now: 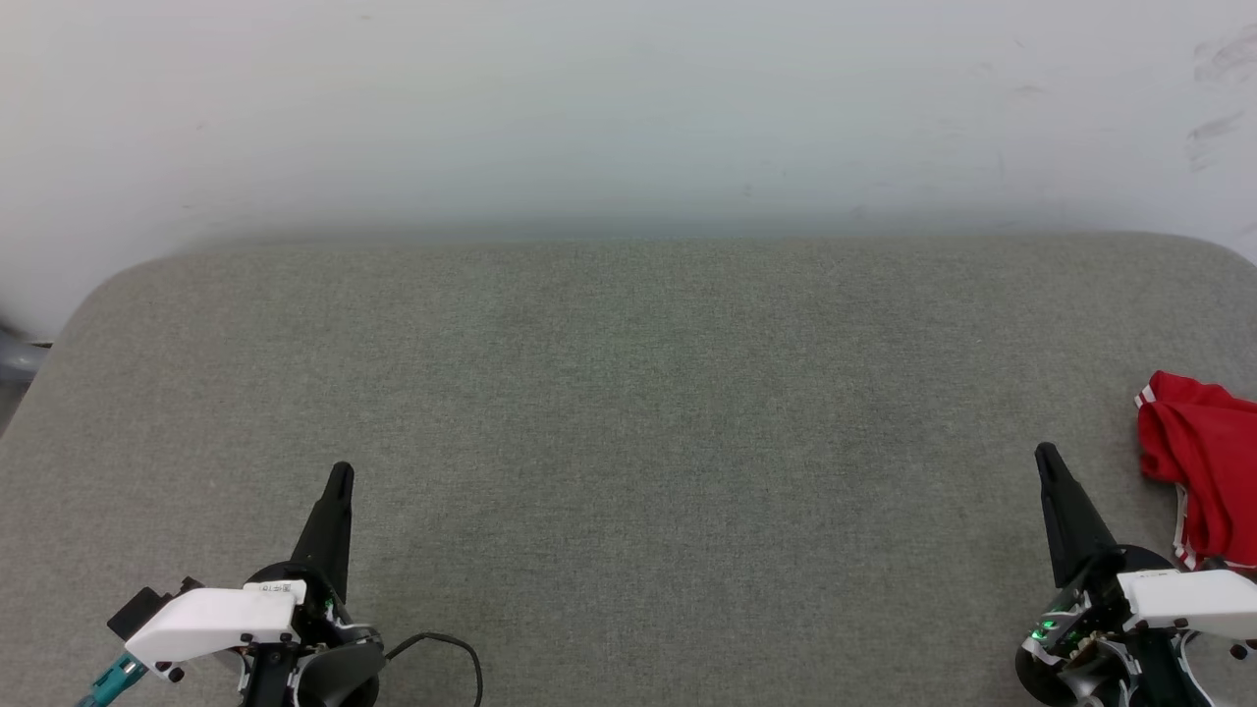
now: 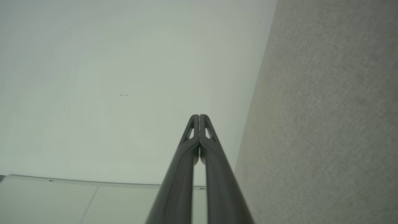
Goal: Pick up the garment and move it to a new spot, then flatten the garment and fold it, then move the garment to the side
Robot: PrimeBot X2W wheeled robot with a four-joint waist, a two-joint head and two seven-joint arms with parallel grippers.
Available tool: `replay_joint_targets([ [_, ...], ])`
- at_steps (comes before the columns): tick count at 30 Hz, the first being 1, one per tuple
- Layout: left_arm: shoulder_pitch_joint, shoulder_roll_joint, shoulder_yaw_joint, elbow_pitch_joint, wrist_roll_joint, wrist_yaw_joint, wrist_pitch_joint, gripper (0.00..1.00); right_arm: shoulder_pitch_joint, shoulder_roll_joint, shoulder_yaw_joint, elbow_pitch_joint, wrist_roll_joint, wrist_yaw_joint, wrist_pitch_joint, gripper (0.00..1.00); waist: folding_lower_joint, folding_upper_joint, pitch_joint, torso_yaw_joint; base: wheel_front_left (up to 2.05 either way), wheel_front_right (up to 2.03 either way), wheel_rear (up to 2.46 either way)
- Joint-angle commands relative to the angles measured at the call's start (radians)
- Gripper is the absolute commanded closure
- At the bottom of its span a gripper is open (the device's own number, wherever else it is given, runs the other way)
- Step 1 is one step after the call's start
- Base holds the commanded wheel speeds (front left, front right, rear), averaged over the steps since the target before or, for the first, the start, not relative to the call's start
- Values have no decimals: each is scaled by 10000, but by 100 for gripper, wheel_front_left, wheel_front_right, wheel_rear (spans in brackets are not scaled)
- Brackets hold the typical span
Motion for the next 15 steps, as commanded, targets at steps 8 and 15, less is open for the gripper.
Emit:
replay_joint_targets([
  [8, -70, -15, 32, 5, -10, -40, 26, 100, -155, 34, -28, 13, -31, -3, 32, 100, -1, -1, 0, 1, 0, 0, 0],
  [15, -69, -15, 31, 5, -10, -40, 26, 100, -155, 48, -45, 15, -54, -3, 49, 100, -1, -1, 0, 1, 0, 0, 0],
])
